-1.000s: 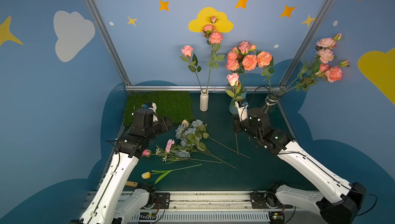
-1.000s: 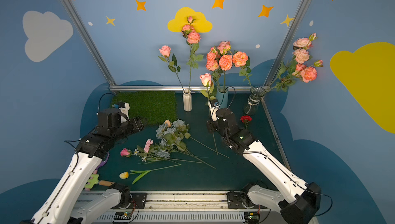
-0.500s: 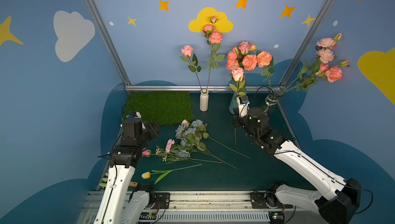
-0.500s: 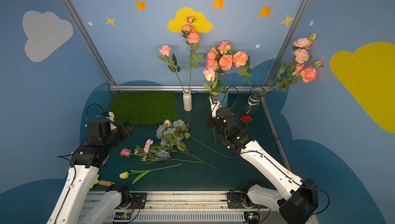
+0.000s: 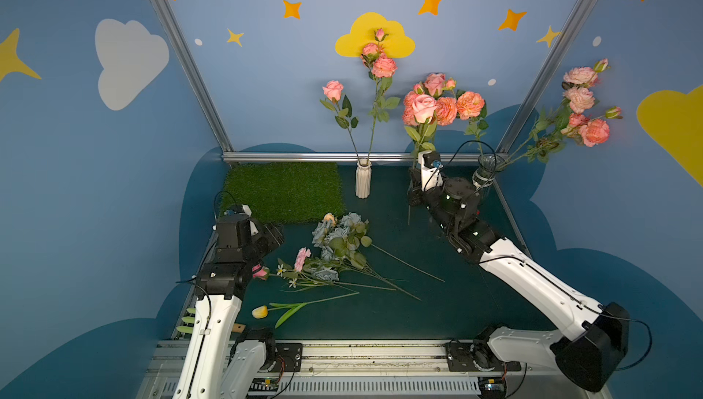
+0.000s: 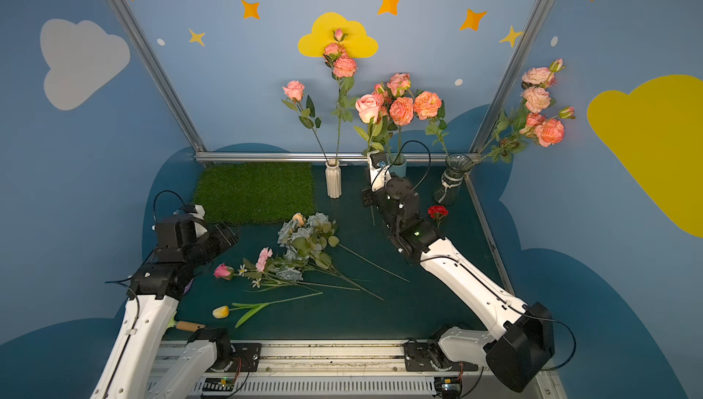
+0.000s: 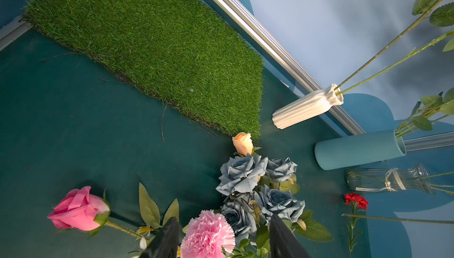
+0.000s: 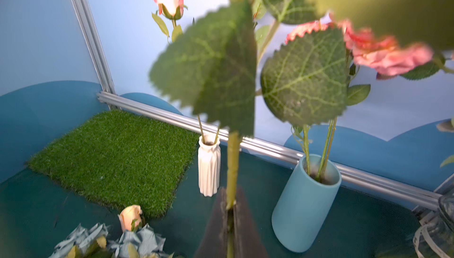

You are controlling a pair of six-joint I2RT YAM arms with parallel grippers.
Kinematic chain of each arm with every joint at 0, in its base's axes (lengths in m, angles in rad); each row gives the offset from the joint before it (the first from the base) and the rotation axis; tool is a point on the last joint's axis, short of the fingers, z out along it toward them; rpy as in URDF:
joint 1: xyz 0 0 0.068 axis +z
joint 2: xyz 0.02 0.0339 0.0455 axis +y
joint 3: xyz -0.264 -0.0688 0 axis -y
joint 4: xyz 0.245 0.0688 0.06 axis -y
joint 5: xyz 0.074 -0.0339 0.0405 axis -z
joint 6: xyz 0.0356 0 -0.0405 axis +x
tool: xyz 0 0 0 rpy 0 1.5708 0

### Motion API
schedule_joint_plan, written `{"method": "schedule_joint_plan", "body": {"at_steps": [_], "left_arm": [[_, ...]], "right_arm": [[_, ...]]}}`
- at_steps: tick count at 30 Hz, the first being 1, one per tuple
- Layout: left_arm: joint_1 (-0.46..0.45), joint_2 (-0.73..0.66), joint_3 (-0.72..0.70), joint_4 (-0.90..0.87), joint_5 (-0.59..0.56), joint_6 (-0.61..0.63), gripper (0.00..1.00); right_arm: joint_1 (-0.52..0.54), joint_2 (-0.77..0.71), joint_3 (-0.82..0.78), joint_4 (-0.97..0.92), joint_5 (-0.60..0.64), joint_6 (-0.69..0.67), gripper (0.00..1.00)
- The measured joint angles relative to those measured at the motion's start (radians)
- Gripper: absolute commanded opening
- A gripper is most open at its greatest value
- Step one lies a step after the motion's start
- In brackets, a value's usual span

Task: Place the pink flowers into the vase
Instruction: Place the flower in the vase.

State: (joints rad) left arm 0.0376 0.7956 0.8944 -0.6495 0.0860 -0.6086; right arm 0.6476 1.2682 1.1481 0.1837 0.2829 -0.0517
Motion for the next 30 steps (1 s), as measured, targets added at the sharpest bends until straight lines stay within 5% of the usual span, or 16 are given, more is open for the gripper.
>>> {"method": "schedule_joint_plan", "body": {"at_steps": [17,30], "left_arm": [[0.017,0.018,0.098,-0.067,-0.058,0.088,0.6],[0.156,0.024,0.104,-0.072,-0.108,0.115,0.6]], "right_arm": [[-0.109,0.217,0.288,0.132,-0.238,0.074,0.0],[-0.198,0.327,0.479,0.117,-0.409,0.158,0.0]]}}
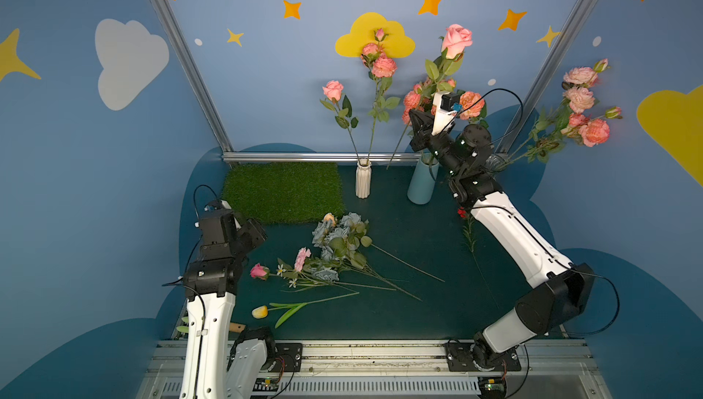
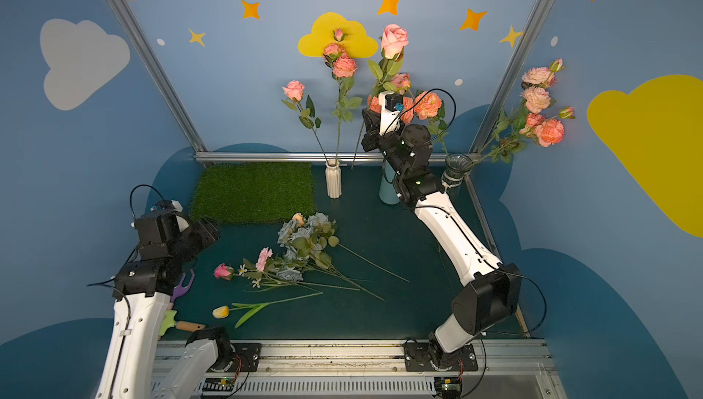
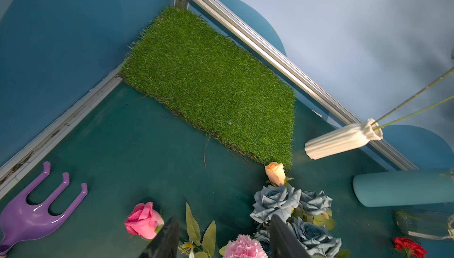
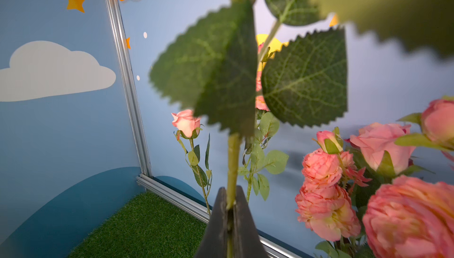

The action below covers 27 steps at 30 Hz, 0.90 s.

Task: Place the pink flowers into the vase
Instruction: Place the flower in the vase.

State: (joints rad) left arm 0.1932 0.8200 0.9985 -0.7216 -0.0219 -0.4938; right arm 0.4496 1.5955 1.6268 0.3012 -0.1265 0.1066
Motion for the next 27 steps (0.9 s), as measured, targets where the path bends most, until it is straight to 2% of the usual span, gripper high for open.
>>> {"method": "schedule_joint_plan", "body": {"at_steps": [11,18,27], "left_arm": [[0.137,0.023,-0.015,-0.001,-0.012,-0.002,0.6],[0.251,0.064,-0.028,0.005,0.034,-0.009,0.6],[0.29,0.088,-0.029,0.008,0.068,-0.011,0.6]], "right_arm": [[-0.062,0.112,0.077,0.017,-0.217,0.097,0.0],[-0.076,0.138,0.074,0.052,-0.351,0.122,0.0],[-0.101,0.17,0.083,0.188,-0.469,0.172,0.0]]}}
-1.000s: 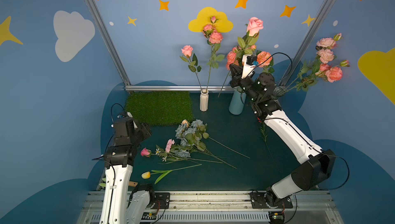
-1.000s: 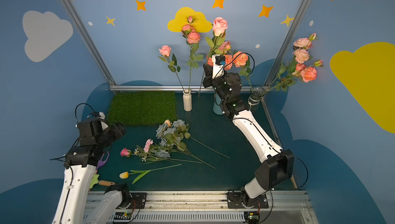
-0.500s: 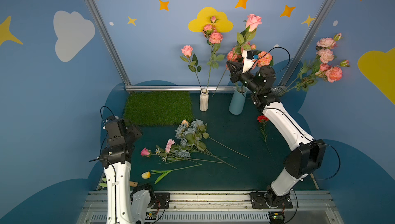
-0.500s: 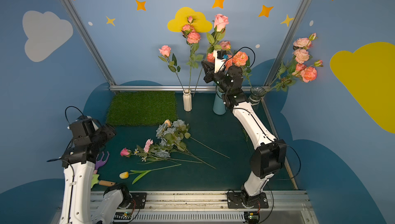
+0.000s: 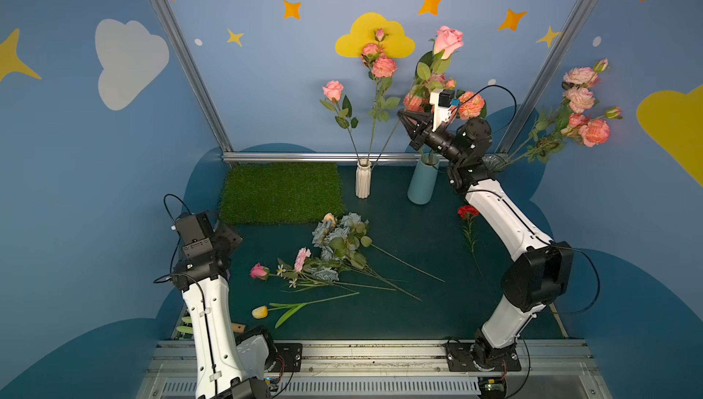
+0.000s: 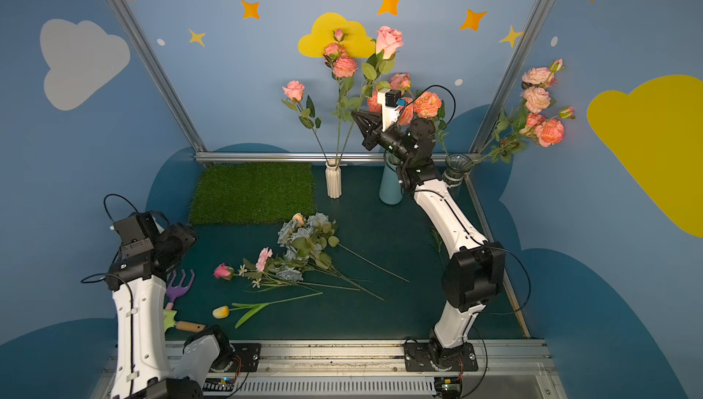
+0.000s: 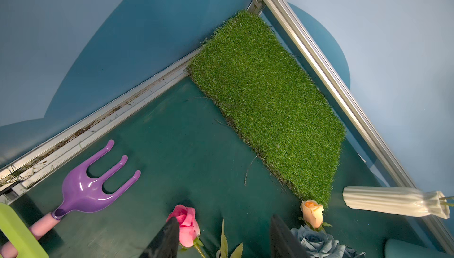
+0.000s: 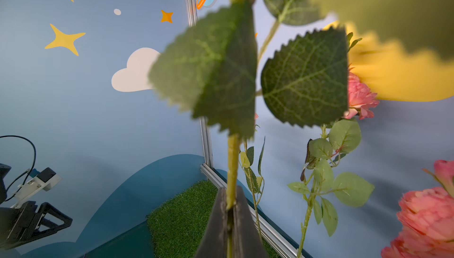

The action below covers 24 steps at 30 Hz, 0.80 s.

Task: Place the pink flowers into the vase
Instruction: Place the flower in the vase.

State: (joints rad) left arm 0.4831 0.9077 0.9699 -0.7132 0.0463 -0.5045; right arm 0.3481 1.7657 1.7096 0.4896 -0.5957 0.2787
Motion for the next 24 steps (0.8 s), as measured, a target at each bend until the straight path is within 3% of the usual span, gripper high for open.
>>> {"method": "schedule_joint_plan", "body": {"at_steps": [24], "left_arm": [[0.014,0.001,-0.016,0.008,0.058,0.0,0.6]], "right_arm": [[0.021,0.23,0.274,-0.074,-0.085,-0.034,0.0]]}}
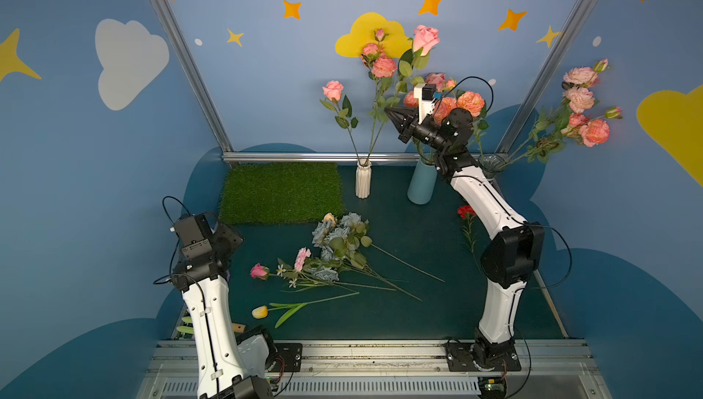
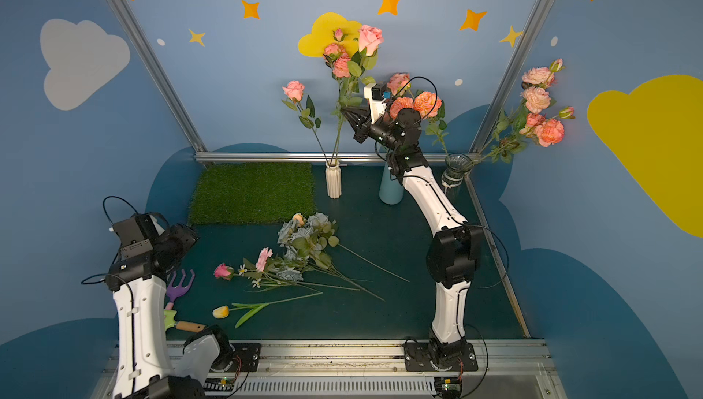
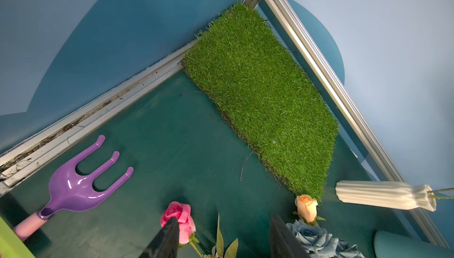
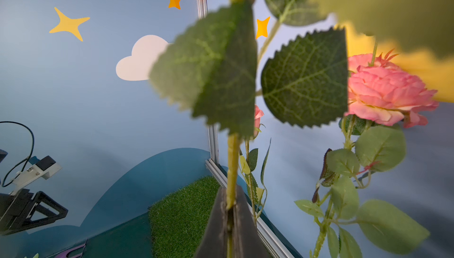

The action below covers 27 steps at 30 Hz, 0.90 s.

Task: Place the pink flowers into the vase
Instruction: Place the flower in the vase.

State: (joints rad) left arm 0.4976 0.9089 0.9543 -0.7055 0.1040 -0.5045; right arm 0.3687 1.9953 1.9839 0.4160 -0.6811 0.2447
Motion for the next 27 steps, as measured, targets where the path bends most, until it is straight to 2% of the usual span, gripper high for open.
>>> {"method": "schedule_joint_plan", "body": {"at_steps": [11,27], "left_arm": [[0.0,0.0,-0.001,0.003,0.024,0.0,0.6],[0.0,0.004,-0.001,0.003,0.04,0.0,0.6]], "right_arm": [[0.011,0.097,0.121,-0.064,-0.038,-0.071,0.0],[0.011,0.146,0.219,-0.095,-0.043,-0.122,0.0]]}}
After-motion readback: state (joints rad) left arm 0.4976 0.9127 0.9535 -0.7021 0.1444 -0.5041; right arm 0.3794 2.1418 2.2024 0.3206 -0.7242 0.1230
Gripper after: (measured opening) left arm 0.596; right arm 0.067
